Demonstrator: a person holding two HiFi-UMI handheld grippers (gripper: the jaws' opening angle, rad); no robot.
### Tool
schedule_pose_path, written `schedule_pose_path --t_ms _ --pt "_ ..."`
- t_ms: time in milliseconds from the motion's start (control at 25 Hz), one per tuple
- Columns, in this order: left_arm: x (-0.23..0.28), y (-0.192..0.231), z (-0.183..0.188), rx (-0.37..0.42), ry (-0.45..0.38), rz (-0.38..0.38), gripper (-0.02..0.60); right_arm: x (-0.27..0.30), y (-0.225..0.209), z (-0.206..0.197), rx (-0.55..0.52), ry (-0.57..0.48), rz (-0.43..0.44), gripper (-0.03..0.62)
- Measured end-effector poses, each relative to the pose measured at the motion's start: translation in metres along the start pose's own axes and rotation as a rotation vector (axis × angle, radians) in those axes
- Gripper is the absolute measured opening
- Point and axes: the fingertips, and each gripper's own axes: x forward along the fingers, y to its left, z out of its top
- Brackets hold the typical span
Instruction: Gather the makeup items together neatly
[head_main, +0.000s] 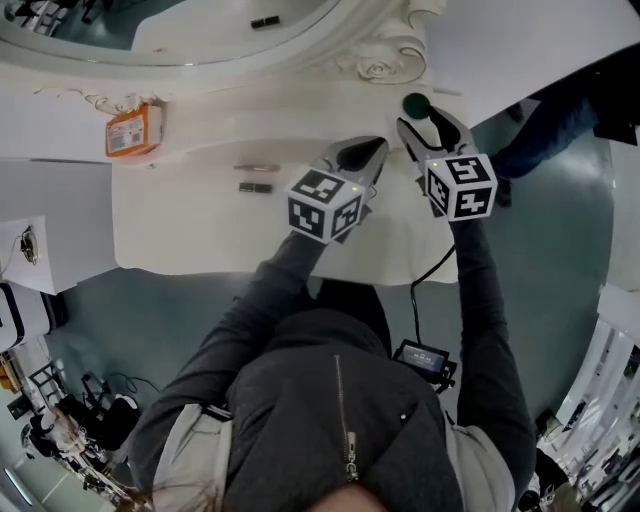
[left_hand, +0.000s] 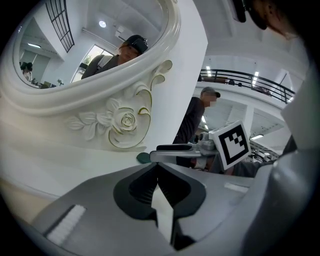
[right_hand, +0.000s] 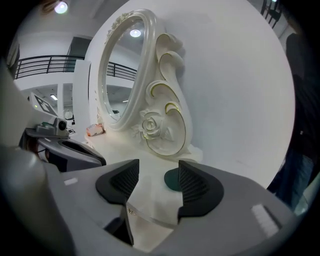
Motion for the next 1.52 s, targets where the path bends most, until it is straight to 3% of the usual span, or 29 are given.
schedule_pose_path --t_ms 280,560,760,1040,1360,1520 --pt "0.011 0.004 0.000 -0.017 0.000 0.017 0.011 0.024 -0.022 -0.012 -0.053 0.066 -0.027 0.309" --pt "0.013 0.008 -0.002 -0.029 0.000 0.029 0.011 0.040 -0.031 -0.026 -0.108 0.135 -0.033 0.328" --pt "0.012 0.009 -0.002 -0.034 0.001 0.027 0.011 0.042 -0.032 -0.027 -0.064 0.140 -0.018 0.331" --pt "0.011 0.009 -0.011 -0.048 0.019 0.025 0.011 0.043 -0.024 -0.029 -0.018 0.140 0.016 0.246" --pt "0.005 0.011 -0.013 -0.059 0.018 0.034 0.011 0.042 -0.021 -0.028 -0.057 0.139 -0.008 0.224" --pt "0.002 0.010 -0.014 -0.062 0.015 0.031 0.011 0.037 -0.019 -0.022 -0.096 0.106 -0.039 0.166"
